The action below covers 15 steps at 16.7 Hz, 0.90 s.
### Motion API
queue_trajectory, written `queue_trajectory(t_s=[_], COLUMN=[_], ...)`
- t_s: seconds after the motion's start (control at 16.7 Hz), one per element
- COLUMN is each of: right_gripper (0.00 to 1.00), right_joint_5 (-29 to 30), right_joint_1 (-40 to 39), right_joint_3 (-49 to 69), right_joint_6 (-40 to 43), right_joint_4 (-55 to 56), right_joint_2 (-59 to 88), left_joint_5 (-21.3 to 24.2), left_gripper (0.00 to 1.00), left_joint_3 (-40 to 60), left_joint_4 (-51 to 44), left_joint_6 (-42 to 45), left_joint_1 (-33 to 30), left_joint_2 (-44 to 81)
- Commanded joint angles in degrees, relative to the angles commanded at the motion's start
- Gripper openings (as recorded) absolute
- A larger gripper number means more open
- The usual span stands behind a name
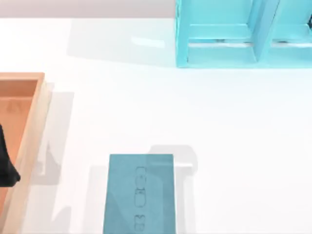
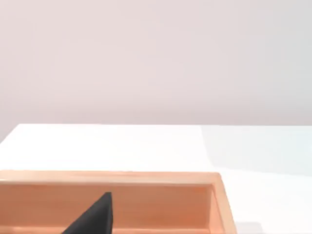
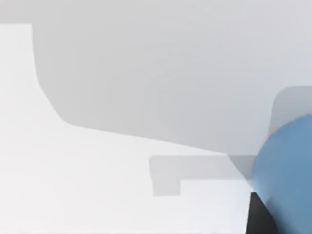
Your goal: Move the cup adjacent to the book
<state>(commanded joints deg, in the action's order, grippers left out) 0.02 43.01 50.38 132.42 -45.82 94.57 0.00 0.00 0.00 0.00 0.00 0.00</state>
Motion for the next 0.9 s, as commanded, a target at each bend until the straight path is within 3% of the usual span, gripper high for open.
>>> queue_trajectory(t_s=[0.36,0.9], right_gripper=[0.0,0.0], right_joint_5=[0.01,-0.03], right_joint_1=[0.05,0.08], right_joint_3=[0.64,7.47], right_joint_6=[0.04,0.19], right_joint_4=[-1.01,-12.26], right_joint_2=[-0.37,-4.87], left_joint_5=[0.0,0.0], left_gripper=[1.0,1.0], left_joint_3=[0.0,0.0], left_joint_4=[0.0,0.0], left_joint_6=[0.0,0.0], left_joint_1=[0.0,0.0], left_joint_2=[0.0,0.0])
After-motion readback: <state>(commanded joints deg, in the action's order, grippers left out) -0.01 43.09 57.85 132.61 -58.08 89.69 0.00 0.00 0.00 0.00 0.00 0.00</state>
